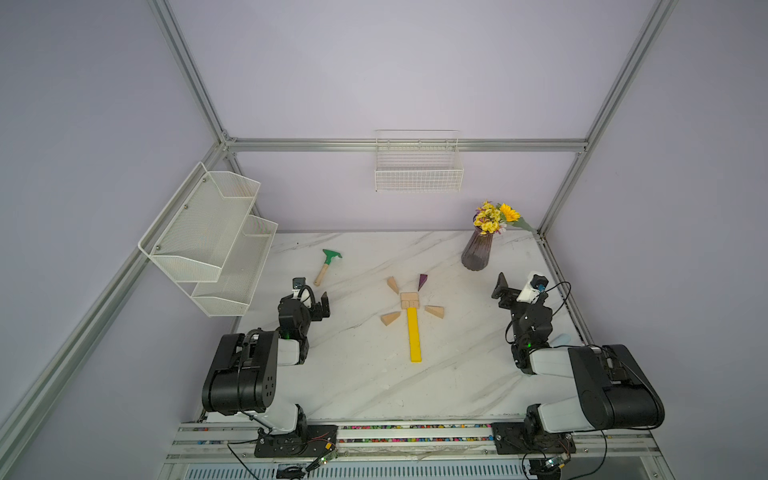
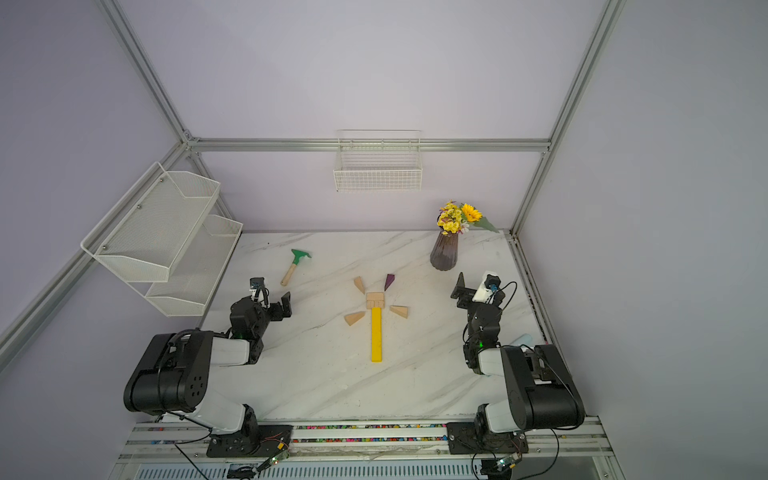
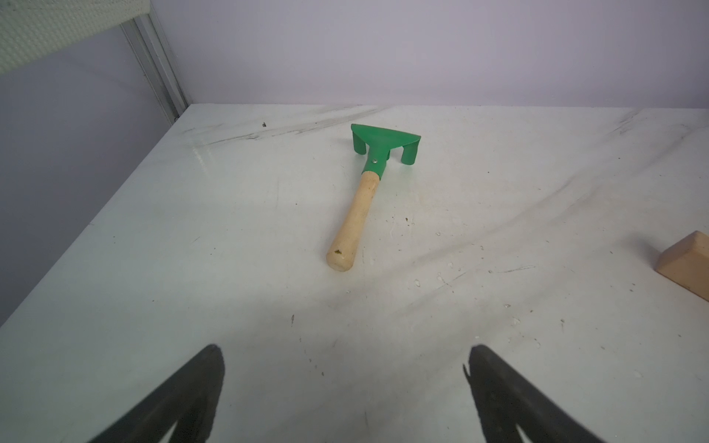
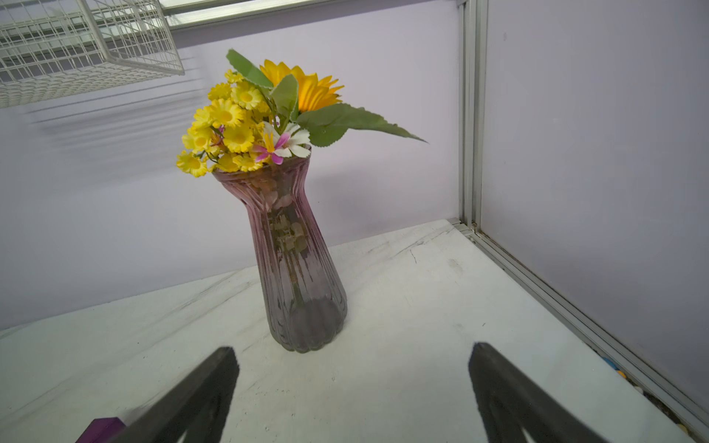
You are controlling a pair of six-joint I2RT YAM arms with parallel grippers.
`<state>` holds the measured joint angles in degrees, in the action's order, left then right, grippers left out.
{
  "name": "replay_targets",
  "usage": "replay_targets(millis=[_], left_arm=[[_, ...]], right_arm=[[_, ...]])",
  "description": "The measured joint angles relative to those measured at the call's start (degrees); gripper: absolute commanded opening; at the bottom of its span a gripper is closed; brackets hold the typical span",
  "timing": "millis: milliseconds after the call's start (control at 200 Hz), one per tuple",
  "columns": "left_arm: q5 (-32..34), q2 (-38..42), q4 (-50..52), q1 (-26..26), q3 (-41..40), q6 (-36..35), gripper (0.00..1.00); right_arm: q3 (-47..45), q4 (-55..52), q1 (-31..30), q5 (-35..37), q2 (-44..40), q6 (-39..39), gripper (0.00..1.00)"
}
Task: Assemble a small pinwheel with building blocks
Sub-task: Reset both arms
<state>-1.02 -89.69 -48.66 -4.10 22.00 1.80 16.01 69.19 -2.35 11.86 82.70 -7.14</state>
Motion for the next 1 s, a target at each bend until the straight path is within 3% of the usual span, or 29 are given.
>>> replay_targets(millis=[340, 460, 575, 1000], left_arm=[[0.0, 0.0, -0.1, 0.0, 0.0, 0.0, 1.0], [0.0, 0.0, -0.1, 0.0, 0.0, 0.0, 1.0], [0.0, 0.0, -0.1, 0.0, 0.0, 0.0, 1.0], [0.0, 0.0, -0.2, 0.0, 0.0, 0.0, 1.0]], right_arm=[[-0.1, 2.6, 3.0, -1.5, 0.4, 3.6, 0.97], [1.7, 8.6, 6.2, -3.6, 8.2, 3.8, 0.98], [2.0, 8.1, 7.1, -4.9, 12.1, 3.4, 0.98], [2.2, 9.0, 7.5, -6.1, 12.1, 3.4, 0.97]])
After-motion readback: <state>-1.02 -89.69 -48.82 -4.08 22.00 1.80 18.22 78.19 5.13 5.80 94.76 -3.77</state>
